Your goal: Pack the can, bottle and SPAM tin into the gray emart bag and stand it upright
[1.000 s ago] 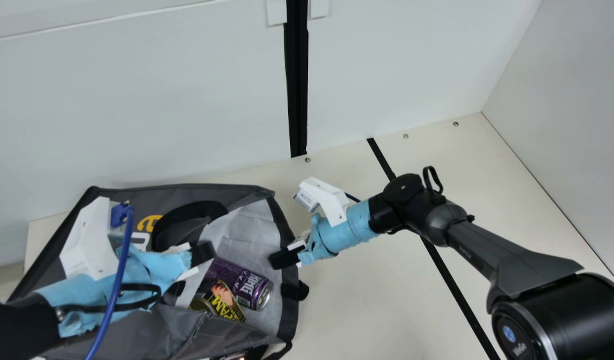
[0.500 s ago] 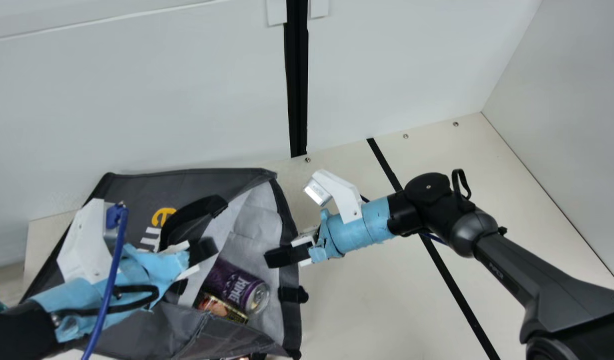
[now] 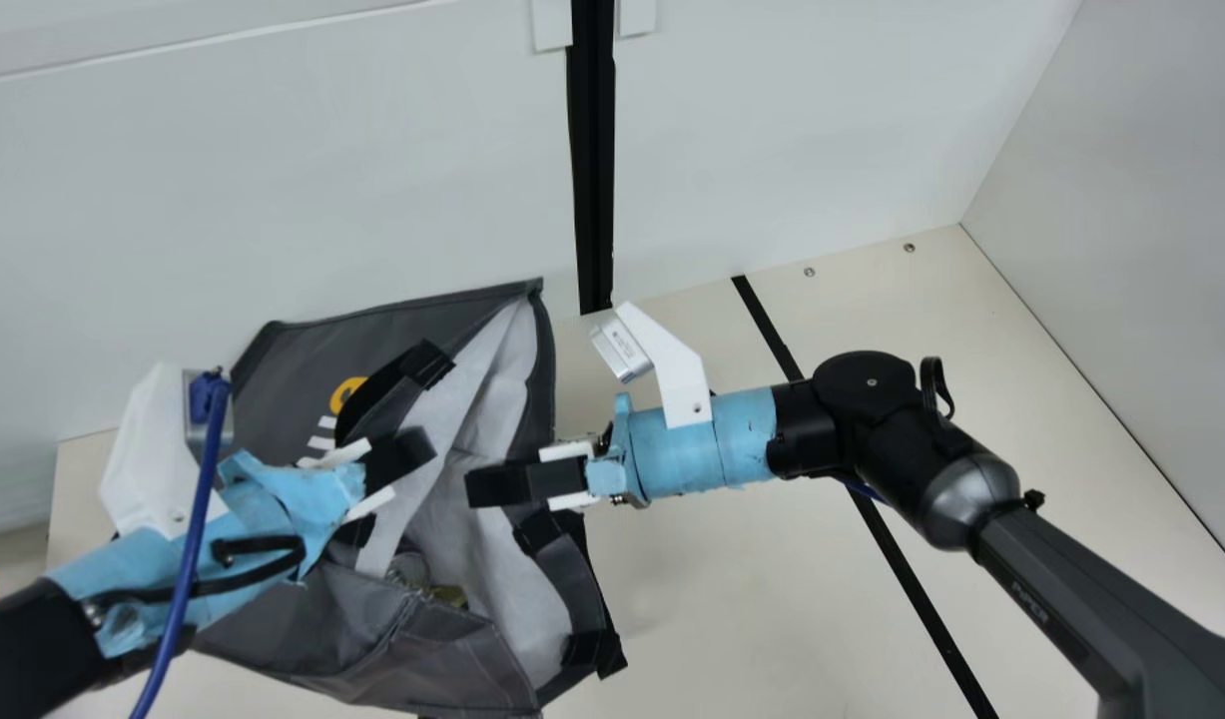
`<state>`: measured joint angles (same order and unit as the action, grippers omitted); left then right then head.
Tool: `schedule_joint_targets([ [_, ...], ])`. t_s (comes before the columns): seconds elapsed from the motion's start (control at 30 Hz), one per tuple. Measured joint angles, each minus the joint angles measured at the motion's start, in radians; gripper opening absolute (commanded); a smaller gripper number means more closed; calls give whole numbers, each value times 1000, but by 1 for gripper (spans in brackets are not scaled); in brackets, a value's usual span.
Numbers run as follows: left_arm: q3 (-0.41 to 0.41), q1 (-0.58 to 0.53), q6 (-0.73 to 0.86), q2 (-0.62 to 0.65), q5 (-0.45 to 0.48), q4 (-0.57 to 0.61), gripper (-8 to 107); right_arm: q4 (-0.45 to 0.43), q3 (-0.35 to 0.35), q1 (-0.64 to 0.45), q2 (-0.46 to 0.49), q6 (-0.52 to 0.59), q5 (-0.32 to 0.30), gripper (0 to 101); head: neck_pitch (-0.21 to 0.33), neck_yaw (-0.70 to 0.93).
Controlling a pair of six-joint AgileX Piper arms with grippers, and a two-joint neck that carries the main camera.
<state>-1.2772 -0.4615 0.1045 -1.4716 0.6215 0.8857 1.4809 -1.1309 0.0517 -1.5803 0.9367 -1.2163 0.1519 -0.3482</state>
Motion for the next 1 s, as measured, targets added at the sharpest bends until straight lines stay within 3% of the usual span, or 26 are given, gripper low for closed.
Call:
schedule_joint_targets([
  [0.57, -126, 2, -92, 8, -6, -99, -8, 141, -110, -12, 103, -180, -6, 0, 0, 0],
  [1.0, -311, 28, -128, -3, 146, -174, -8, 173, -202, -92, 184, -300, -11, 0, 0, 0],
])
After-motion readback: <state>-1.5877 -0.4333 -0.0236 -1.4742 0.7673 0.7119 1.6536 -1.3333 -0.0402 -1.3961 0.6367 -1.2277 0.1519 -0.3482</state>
